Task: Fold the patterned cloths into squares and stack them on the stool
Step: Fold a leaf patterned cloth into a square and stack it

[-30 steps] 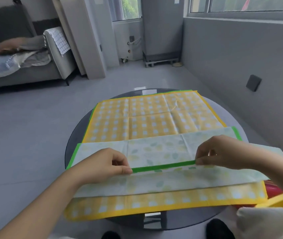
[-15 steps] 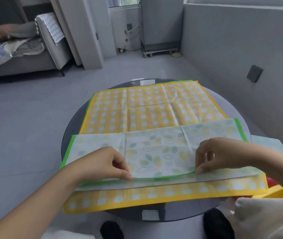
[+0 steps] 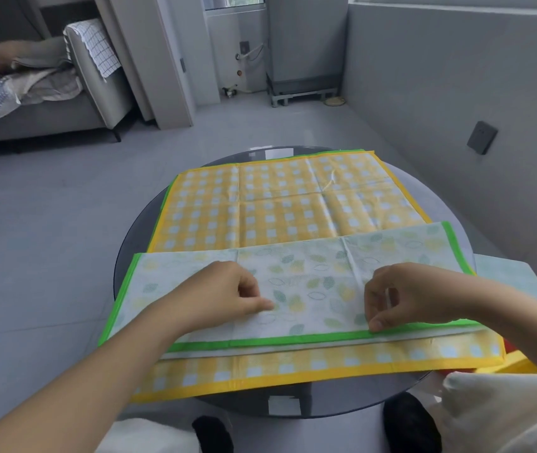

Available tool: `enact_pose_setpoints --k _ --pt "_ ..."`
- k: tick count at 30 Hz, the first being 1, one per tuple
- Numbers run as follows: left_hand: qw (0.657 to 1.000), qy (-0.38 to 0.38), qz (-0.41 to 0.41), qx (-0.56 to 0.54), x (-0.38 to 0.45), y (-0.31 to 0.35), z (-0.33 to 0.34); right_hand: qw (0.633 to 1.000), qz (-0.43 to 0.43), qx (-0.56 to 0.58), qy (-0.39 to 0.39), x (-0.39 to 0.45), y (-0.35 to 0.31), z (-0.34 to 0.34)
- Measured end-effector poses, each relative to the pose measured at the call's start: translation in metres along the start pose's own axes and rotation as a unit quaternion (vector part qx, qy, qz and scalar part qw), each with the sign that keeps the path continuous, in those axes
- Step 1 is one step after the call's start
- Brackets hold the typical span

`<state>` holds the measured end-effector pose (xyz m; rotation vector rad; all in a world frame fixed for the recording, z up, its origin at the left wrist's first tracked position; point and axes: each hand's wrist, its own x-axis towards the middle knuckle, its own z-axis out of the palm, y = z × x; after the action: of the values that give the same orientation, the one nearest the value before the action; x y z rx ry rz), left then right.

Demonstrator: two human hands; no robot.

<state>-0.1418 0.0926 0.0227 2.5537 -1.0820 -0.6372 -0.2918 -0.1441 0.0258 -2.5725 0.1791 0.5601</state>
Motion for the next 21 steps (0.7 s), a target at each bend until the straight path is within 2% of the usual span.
enact_pose_setpoints --k 3,5,8,12,14,18,19,21 --pt "0.993 0.096 0.063 0.004 0.018 0.012 0.016 1.0 0.004 -0.008 0.003 0.003 -0.001 0.0" --pt "0.988 0.122 0.085 0.033 0.033 0.018 0.027 1.0 0.01 -0.012 -0.002 0.006 -0.001 0.0" --pt "0.986 0.124 0.079 0.077 0.052 0.024 0.04 0.999 0.026 -0.025 -0.026 0.011 -0.004 -0.002" --pt "0.985 0.068 0.064 0.144 0.067 0.023 0.057 0.997 0.042 -0.051 -0.029 0.018 -0.011 -0.009" --pt "0.983 0.064 0.06 0.161 0.069 0.021 0.06 0.997 0.029 -0.067 0.025 0.025 -0.016 -0.012" --pt "0.98 0.074 0.061 0.173 0.07 0.02 0.06 0.969 0.006 -0.093 0.23 0.058 -0.014 0.003" --pt "0.98 0.077 0.062 0.173 0.07 0.02 0.061 0.965 0.004 -0.102 0.244 0.066 -0.012 0.01" --pt "0.979 0.084 0.062 0.172 0.07 0.021 0.062 0.97 0.0 -0.105 0.221 0.074 -0.009 0.025"
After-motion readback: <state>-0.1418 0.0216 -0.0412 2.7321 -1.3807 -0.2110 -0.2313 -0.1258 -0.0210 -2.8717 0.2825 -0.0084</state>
